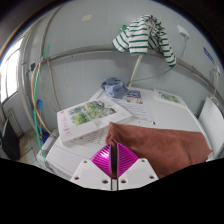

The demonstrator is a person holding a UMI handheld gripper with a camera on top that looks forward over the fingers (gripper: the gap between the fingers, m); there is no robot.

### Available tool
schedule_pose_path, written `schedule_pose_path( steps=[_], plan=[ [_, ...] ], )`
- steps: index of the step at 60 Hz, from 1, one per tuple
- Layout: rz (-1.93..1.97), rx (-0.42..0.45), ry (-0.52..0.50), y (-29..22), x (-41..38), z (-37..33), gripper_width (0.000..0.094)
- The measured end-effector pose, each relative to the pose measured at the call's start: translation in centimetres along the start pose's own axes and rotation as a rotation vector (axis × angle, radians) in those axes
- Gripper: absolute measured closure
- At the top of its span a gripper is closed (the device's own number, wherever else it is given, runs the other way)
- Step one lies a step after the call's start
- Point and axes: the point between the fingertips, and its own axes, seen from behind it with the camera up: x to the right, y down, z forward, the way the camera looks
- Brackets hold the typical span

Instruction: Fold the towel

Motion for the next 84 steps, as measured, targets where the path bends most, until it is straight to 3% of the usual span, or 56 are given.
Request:
schedule_pose_path(
  steps=[13,24,34,47,61,63,66,67,74,84],
  plan=[
    [-0.068,-0.025,0.001,-0.1,0.1,0.2,0.0928],
    [0.051,0.056,-0.065,-4.5,2.6,-3.1,0.0931],
    [0.166,0.133,-0.019,-7.7,12.6,-7.0,0.0928],
    [0.231,0.037,0.103,-2.4,25.6,-6.8,0.0918],
    [0.249,-0.080,0.155,2.7,30.9,-5.3,0.0898],
    [0.247,-0.086,0.166,2.9,31.2,-5.5,0.0873],
    [0.242,-0.074,0.181,2.8,31.4,-6.1,0.0748],
    [0.241,-0.071,0.196,2.7,31.7,-6.4,0.0631],
    [0.222,-0.036,0.250,2.0,31.7,-9.5,0.0076],
    [0.236,-0.018,0.257,2.7,28.3,-14.9,0.0104]
  ],
)
